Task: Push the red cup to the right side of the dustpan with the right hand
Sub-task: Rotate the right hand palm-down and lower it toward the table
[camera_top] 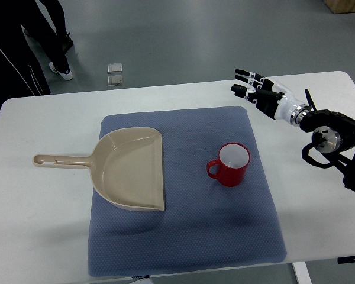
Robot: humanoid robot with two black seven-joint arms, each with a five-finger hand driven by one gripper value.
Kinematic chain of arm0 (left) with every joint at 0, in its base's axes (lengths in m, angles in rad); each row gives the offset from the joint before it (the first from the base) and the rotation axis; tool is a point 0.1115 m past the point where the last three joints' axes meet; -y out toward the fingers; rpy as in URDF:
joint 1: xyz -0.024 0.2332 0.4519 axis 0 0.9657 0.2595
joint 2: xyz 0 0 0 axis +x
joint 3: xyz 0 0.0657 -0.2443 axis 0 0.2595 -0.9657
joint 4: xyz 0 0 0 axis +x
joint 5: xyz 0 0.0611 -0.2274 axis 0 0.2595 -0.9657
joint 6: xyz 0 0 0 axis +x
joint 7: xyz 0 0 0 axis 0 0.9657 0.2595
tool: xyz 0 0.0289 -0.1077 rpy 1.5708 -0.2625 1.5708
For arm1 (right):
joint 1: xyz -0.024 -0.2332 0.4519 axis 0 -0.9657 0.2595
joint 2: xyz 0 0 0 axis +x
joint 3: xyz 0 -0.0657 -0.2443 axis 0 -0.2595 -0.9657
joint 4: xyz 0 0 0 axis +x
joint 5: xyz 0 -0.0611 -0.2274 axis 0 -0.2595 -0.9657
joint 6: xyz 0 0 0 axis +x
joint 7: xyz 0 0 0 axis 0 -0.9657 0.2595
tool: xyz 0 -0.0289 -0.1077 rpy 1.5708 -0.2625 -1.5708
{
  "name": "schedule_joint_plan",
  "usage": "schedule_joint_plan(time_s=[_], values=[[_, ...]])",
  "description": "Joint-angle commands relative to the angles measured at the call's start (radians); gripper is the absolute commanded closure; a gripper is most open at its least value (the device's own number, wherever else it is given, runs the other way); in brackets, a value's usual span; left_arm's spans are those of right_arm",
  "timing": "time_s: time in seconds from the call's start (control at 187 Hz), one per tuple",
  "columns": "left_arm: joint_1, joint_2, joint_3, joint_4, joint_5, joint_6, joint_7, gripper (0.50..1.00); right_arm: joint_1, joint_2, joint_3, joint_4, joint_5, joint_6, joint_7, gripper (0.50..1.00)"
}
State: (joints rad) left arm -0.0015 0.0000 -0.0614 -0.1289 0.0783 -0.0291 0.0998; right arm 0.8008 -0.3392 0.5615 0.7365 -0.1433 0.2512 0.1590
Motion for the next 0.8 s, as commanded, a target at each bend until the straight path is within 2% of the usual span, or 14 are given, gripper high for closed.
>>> schedule_joint_plan(time_s=[0.0, 0.059, 0.155, 0.327, 0.418, 0.482, 0.616, 0.793], values=[[0.000, 0.000, 0.000, -0.002, 0.000, 0.000, 0.000, 0.500, 0.009, -0.026, 0.000, 0.000, 0.001, 0.005, 0.020, 0.566], [0.000, 0.000, 0.000, -0.002, 0.000, 0.000, 0.000, 0.500, 0.009, -0.040, 0.000, 0.000, 0.001, 0.030, 0.050, 0.564], [0.000, 0.000, 0.000, -0.002, 0.000, 0.000, 0.000, 0.500, 0.009, -0.073, -0.003, -0.006, -0.013, 0.132, 0.094, 0.564], [0.000, 0.000, 0.000, 0.000, 0.000, -0.002, 0.000, 0.500, 0.000, -0.141, -0.008, -0.009, -0.068, 0.252, 0.111, 0.566], [0.000, 0.000, 0.000, -0.002, 0.000, 0.000, 0.000, 0.500, -0.008, -0.182, -0.014, -0.009, -0.143, 0.335, 0.151, 0.564], [0.000, 0.000, 0.000, -0.002, 0.000, 0.000, 0.000, 0.500, -0.031, -0.204, -0.003, -0.002, -0.199, 0.360, 0.178, 0.564], [0.000, 0.000, 0.000, -0.002, 0.000, 0.000, 0.000, 0.500, -0.051, -0.235, -0.009, 0.003, -0.317, 0.360, 0.244, 0.566], [0.000, 0.000, 0.000, -0.002, 0.000, 0.000, 0.000, 0.500, -0.074, -0.268, -0.023, 0.035, -0.499, 0.360, 0.384, 0.564]])
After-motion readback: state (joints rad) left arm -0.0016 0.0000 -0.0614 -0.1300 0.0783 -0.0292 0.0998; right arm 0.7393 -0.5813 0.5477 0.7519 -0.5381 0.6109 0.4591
